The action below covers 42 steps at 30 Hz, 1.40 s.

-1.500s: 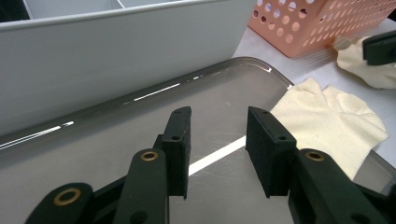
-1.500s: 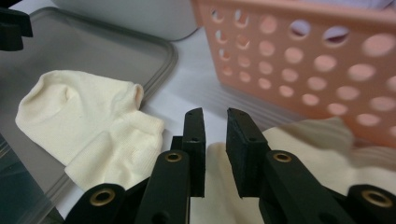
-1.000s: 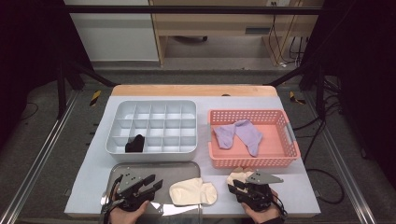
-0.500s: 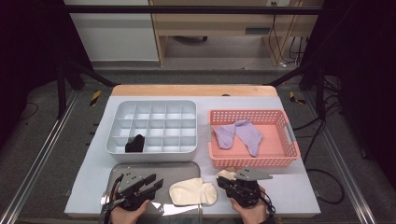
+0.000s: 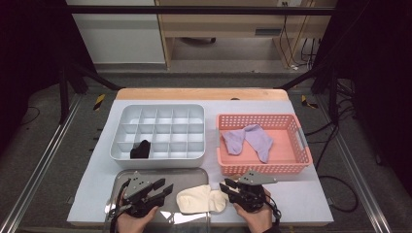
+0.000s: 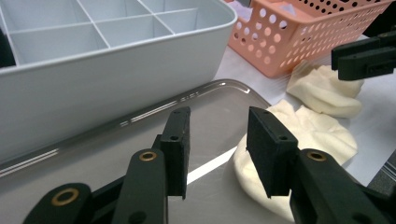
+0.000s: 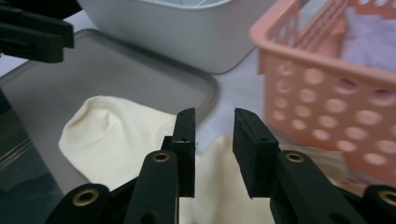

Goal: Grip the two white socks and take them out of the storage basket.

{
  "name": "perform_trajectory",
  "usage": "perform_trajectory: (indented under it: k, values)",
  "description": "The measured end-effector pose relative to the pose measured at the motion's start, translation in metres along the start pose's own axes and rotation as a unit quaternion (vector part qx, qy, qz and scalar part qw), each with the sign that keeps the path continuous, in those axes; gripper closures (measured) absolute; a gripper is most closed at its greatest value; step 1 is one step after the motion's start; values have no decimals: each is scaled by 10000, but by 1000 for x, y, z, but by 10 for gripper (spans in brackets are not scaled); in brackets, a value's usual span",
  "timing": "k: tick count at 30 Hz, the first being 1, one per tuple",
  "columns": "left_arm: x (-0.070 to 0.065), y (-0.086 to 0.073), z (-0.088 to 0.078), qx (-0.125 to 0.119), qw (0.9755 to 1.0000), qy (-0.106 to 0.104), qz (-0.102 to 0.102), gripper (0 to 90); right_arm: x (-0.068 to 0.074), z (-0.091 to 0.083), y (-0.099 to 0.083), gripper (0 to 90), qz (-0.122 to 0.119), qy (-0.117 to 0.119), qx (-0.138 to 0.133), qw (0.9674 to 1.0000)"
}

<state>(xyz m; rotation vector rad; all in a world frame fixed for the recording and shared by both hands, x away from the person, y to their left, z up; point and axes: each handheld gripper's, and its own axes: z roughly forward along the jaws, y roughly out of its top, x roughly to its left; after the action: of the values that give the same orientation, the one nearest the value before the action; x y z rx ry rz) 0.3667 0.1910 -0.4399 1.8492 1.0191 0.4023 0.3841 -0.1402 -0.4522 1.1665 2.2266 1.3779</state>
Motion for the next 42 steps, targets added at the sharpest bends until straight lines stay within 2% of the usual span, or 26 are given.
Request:
perform_trajectory:
  k: [3, 8, 18, 26, 42]
  values:
    - [-3, 5, 0, 10, 10000, 6, 33, 581, -10, -7, 1, 689, 68, -157, -28, 9999]
    - [-13, 14, 7, -37, 9999, -110, 89, 561, -27, -17, -3, 672, 85, -499, 0, 9987]
    - [-36, 32, 23, -30, 9992, -239, 307, 511, -52, -36, -5, 670, 129, -1088, -32, 9940]
    - [-52, 40, 39, -4, 9987, -389, 336, 483, -65, -39, -13, 677, 221, -1224, 106, 9922]
    - [-68, 41, 70, 186, 9982, -440, 350, 476, -69, -40, -19, 673, 231, -1223, 275, 9918]
